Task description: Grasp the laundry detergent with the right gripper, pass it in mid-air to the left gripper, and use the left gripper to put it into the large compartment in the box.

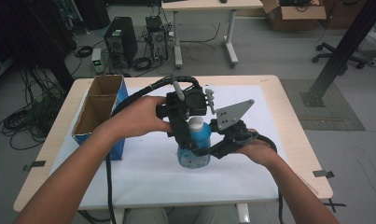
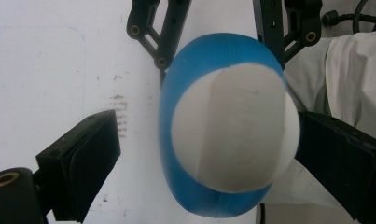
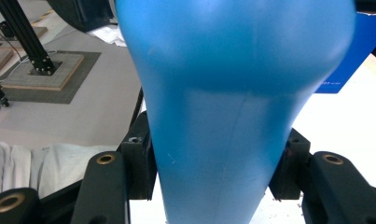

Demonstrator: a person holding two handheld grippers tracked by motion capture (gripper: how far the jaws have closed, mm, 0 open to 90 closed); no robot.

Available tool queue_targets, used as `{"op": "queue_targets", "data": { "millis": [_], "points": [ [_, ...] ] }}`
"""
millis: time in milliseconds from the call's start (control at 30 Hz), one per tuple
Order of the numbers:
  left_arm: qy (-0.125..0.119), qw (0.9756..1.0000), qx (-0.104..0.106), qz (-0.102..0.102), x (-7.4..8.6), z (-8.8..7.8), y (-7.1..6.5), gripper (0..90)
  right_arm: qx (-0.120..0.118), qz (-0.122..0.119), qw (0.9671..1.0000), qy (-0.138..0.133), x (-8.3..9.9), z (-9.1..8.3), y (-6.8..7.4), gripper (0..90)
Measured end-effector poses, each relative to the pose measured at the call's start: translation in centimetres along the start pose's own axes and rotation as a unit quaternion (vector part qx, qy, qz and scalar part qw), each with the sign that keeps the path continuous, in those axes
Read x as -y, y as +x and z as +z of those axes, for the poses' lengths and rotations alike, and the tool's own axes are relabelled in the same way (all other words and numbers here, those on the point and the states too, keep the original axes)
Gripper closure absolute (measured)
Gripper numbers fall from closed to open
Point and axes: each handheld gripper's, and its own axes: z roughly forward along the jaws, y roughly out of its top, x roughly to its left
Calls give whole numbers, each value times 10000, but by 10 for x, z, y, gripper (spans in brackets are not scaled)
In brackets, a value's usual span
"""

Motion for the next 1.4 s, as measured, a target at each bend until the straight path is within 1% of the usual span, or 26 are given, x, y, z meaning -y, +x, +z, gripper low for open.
{"op": "queue_targets", "data": {
  "millis": [300,433,533,967,1400],
  "points": [
    [19,10000,47,60,-1,3,0,113,1,15,10000,-12,0,0,-1,452],
    [20,10000,62,51,0,4,1,125,3,13,10000,-1,1,0,-1,452],
    [36,9999,93,78,0,5,1,156,-3,11,10000,0,1,1,-1,453],
    [76,9999,80,54,0,6,2,208,-5,13,10000,-5,1,2,-1,452],
    [120,9998,99,91,-1,8,2,260,-16,18,10000,2,1,2,-1,452]
  ]
}}
